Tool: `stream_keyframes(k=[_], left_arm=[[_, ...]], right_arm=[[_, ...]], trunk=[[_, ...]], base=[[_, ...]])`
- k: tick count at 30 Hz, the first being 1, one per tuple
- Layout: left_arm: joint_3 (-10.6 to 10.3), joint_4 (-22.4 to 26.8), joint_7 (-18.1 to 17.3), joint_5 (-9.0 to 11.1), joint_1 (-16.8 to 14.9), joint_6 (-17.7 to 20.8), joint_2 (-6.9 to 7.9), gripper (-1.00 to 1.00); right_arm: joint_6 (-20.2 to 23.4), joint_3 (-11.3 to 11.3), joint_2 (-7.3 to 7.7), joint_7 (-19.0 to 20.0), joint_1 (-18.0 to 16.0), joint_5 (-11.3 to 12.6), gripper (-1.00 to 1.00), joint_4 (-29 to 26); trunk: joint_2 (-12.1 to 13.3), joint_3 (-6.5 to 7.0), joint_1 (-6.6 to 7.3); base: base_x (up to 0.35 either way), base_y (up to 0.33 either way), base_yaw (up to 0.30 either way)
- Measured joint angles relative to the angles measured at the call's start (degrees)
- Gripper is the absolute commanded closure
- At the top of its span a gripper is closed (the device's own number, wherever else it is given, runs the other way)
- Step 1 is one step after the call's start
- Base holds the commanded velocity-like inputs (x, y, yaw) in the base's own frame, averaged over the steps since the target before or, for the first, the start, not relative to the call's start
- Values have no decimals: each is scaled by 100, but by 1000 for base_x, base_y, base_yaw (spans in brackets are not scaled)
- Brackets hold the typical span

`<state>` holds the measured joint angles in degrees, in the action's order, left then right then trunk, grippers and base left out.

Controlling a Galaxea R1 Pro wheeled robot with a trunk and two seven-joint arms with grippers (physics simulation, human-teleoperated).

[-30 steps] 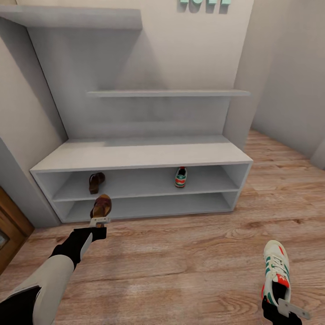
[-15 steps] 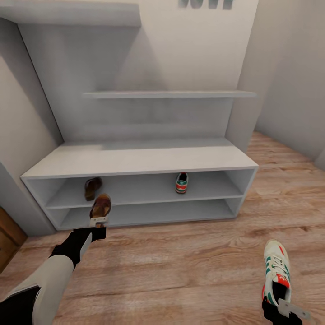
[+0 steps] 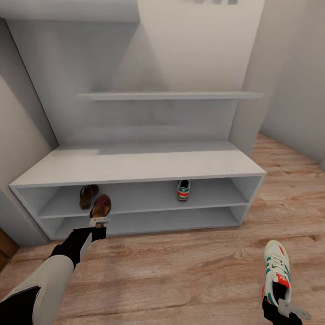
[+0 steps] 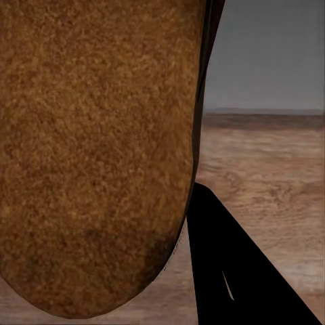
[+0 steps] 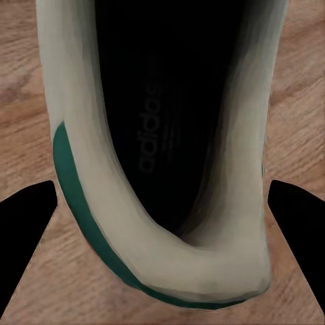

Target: Pick up the two gym shoes and the two sandals from the corridor floor and place them onto the hallstand (shoe rack) in the corridor, making sure they are on the rack and not on the floor. Arrange them so the two gym shoes are next to each other and the two sandals are next to each other.

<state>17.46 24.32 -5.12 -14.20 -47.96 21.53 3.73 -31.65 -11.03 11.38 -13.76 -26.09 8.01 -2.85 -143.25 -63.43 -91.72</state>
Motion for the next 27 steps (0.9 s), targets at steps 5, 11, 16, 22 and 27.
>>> stream_keyframes(k=[5,11,16,22,27], left_arm=[[0,0,4,2,0,-2,1,100],[0,0,14,-1,5,-7,1,100],[0,0,21,-2,8,-9,1,100],[0,0,22,-3,8,-10,1,100],[0,0,22,-2,8,-15,1,100]], right_arm=[[2,9,3,1,1,-3,100,0],[1,12,-2,-1,2,-4,100,0],[0,6,1,-1,2,0,100,0],[2,13,-2,-1,2,-3,100,0],[1,10,-1,-1,1,-5,100,0]], trunk=[[0,0,1],[0,0,-1],[0,0,1],[0,0,0],[0,0,-2]], base=[[245,147,0],[77,48,0],[143,20,0],[218,69,0],[37,8,0]])
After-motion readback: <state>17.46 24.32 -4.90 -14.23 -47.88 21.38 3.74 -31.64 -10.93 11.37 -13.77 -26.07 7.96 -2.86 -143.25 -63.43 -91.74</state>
